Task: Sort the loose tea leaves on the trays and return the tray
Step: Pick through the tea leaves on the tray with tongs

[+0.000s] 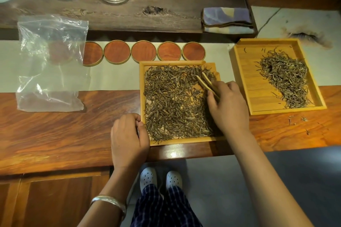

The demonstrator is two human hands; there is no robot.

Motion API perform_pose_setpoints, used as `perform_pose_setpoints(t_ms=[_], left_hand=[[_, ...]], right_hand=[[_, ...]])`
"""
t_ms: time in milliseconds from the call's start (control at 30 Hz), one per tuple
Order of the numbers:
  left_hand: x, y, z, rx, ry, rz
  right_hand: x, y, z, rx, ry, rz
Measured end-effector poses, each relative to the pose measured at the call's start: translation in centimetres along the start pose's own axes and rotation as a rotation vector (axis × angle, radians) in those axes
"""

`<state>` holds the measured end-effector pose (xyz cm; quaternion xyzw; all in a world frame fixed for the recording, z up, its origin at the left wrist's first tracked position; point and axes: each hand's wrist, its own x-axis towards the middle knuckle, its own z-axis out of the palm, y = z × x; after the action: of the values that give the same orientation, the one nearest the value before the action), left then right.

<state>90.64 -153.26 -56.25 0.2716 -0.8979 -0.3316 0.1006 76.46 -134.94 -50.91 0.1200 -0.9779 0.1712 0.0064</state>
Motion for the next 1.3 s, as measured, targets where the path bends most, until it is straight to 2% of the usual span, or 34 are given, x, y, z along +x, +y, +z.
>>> perform_pose_setpoints(t_ms=[100,200,333,533,733,967,1300], left_hand=[[0.0,-0.1,0.0,0.003,-0.004,-0.010],[0.0,-0.1,0.0,-0.009,-0.010,-0.015],[0.1,0.0,0.0,-0.005,-0.005,-0.014],[0.1,0.2,-0.2,-0.002,-0.017,-0.020],[0.1,0.0,-0.1,0.011,-0.015,-0.022],[0.1,-0.1,0.0,0.017,-0.001,-0.009],[0.0,0.0,0.1,0.016,0.002,-0.007]], right_hand=[[-1.1,-1.0,-0.5,0.083,-0.004,-0.078],[-3.7,-1.8,-0.6,0.164,-0.150,-0.223],[-5.0,-1.9,-0.2,0.119,-0.309,-0.348],[-3.6,-1.7,-0.4,0.143,-0.187,-0.280],[-4.1,-1.7,-0.1,0.105,-0.266,-0.315],[-3.2,-0.6,-0.1,0.113,-0.148,-0.182],[-2.9,-0.4,-0.2,0.095,-0.114,-0.127]])
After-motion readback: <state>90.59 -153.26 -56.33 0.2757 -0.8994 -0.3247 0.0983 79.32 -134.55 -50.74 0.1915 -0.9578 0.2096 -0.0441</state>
